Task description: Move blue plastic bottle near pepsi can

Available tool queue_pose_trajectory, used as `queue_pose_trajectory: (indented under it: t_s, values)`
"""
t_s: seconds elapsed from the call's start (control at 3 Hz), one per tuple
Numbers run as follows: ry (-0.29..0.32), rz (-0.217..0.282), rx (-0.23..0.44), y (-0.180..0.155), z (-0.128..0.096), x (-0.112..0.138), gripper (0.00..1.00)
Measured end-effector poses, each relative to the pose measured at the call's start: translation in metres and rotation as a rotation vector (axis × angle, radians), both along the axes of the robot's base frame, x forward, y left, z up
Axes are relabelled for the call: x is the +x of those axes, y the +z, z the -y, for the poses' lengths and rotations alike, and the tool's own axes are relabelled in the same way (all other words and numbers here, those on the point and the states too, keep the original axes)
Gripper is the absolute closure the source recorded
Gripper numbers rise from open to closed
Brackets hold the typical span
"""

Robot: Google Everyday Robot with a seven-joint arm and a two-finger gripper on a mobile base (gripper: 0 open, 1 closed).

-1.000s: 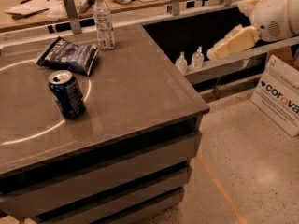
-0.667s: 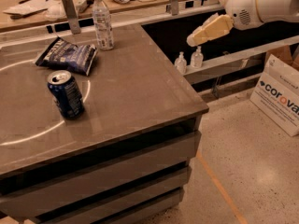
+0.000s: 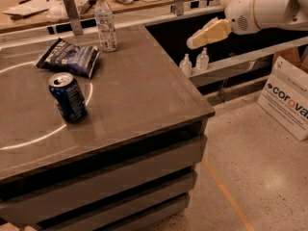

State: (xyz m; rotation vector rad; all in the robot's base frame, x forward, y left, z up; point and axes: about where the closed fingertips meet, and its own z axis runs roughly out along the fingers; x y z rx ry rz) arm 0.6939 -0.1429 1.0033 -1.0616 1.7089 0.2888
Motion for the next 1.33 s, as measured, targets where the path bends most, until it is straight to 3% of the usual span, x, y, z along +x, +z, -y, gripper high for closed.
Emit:
queue_pose_trajectory:
  t_s: [0.33, 0.67, 1.33]
  values:
    - [0.003, 0.042, 0.066, -0.015, -0.020, 0.042, 0.00]
    - [0.028, 0.029, 0.157, -0.035, -0.053, 0.086, 0.00]
    - [0.060, -0.030, 0.289, -0.060, -0.107, 0.124, 0.00]
